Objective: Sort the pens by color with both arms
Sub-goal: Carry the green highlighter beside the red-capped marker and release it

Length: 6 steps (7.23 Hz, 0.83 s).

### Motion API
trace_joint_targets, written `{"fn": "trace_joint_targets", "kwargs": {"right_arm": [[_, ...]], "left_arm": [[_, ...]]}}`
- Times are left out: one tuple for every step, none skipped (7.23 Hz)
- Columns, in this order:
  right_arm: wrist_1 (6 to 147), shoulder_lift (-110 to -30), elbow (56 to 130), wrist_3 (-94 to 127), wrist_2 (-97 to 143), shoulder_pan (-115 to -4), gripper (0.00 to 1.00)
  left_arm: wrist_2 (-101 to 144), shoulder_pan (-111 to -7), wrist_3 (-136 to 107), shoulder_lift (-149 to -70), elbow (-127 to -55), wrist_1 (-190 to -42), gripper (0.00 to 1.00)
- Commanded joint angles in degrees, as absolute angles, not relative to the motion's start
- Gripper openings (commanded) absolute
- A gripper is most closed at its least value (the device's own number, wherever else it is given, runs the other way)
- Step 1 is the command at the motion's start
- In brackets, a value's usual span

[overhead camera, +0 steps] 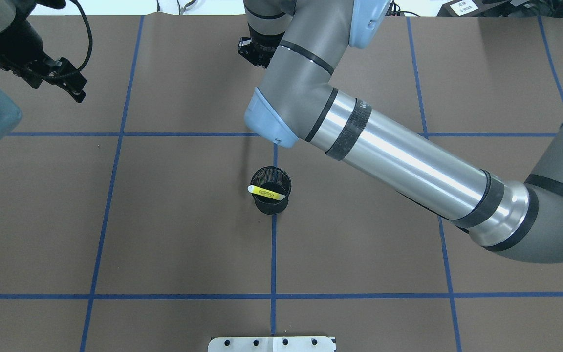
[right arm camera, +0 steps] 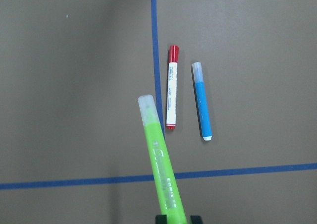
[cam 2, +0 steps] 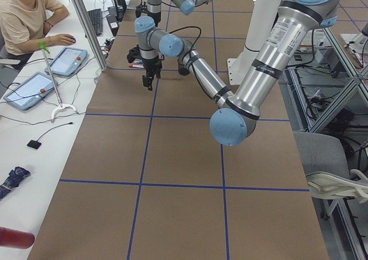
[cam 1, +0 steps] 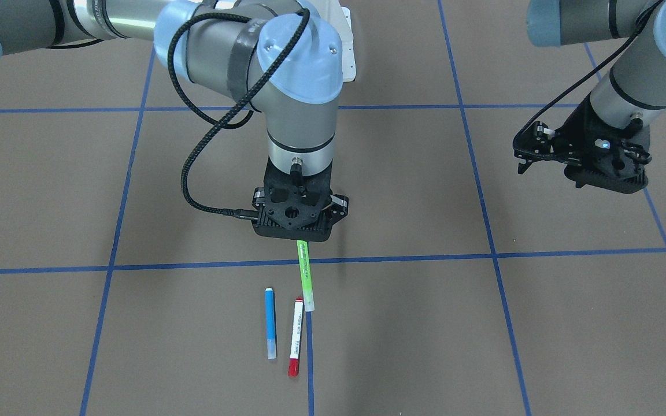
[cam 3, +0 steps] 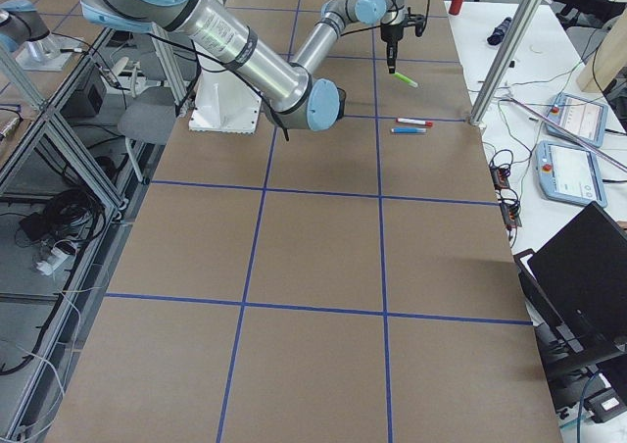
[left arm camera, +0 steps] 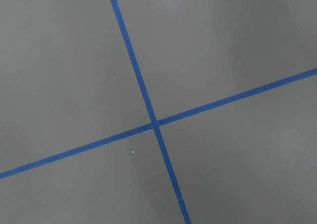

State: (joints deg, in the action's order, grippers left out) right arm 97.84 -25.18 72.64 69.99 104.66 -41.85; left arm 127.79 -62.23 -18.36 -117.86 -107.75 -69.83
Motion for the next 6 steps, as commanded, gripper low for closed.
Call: {"fn": "trace_joint_targets", "kwargs": {"right_arm": [[88.72, -24.87, 64.55, 79.08, 94.44, -38.43, 0.00], [85.38, -24.70, 61.12, 80.41, 89.26, -36.32, 0.00], [79.95, -24.35, 57.17, 82.25, 85.38, -34.65, 0.00], [77.63, -22.00, 52.43, 83.40, 85.08, -34.02, 0.00], [73.52, -21.02, 48.82, 80.88, 84.99, -33.49, 0.00], [71.21, -20.31, 46.78, 79.73, 84.29, -32.79, 0.00]], "left_arm": [[127.79, -62.23, -18.20, -117.77, -107.84, -70.74, 1.00], [127.79, -62.31, -18.19, -117.69, -107.84, -71.10, 1.00], [127.79, -62.31, -18.19, -117.69, -107.93, -71.10, 1.00], [128.23, -62.31, -18.19, -117.60, -107.84, -71.10, 1.00], [128.23, -62.31, -18.19, -117.68, -107.93, -71.10, 1.00], [128.23, -62.31, -17.93, -117.34, -107.84, -71.10, 1.00]]}}
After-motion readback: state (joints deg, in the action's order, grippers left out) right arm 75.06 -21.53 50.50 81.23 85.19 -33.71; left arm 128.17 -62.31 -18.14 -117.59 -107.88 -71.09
